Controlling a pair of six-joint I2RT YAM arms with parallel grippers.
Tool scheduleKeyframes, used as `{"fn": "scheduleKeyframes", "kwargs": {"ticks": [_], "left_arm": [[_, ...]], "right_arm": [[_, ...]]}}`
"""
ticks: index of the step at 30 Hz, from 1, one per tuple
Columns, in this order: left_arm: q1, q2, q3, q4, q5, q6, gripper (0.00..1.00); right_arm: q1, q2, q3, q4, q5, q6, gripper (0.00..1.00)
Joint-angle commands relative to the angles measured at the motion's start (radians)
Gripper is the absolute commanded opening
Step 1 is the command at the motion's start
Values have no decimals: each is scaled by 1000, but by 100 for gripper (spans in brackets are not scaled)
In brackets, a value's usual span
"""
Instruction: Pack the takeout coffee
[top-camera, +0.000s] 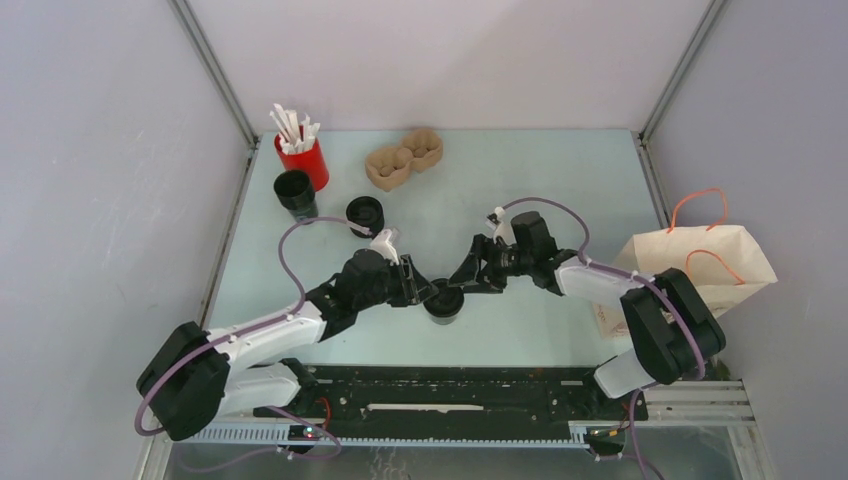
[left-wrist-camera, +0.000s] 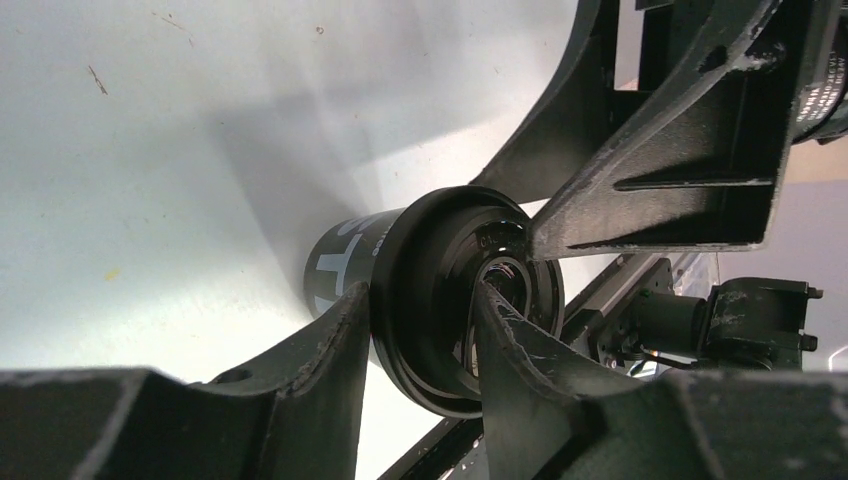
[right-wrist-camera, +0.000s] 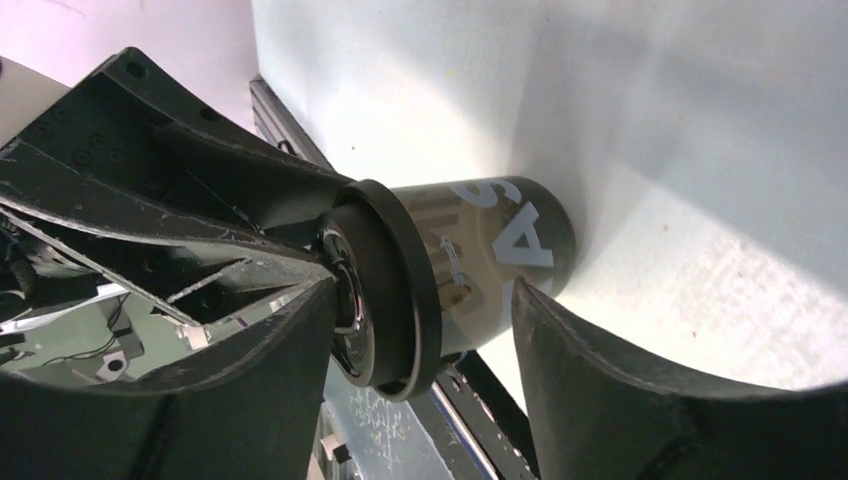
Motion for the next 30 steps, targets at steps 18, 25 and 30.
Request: {"fn": "scheduleKeyframes", "kwargs": {"ticks": [18, 25, 30], "left_arm": [[-28, 15, -23, -240, -18, 61, 45], [-32, 0, -23, -247, -21, 62, 46], [-34, 4, -21, -247, -21, 64, 45]], "right_arm": [[128, -219, -117, -24, 122, 350, 62], [122, -211, -141, 56, 187, 452, 63], [130, -194, -141, 34, 224, 499, 52]]}}
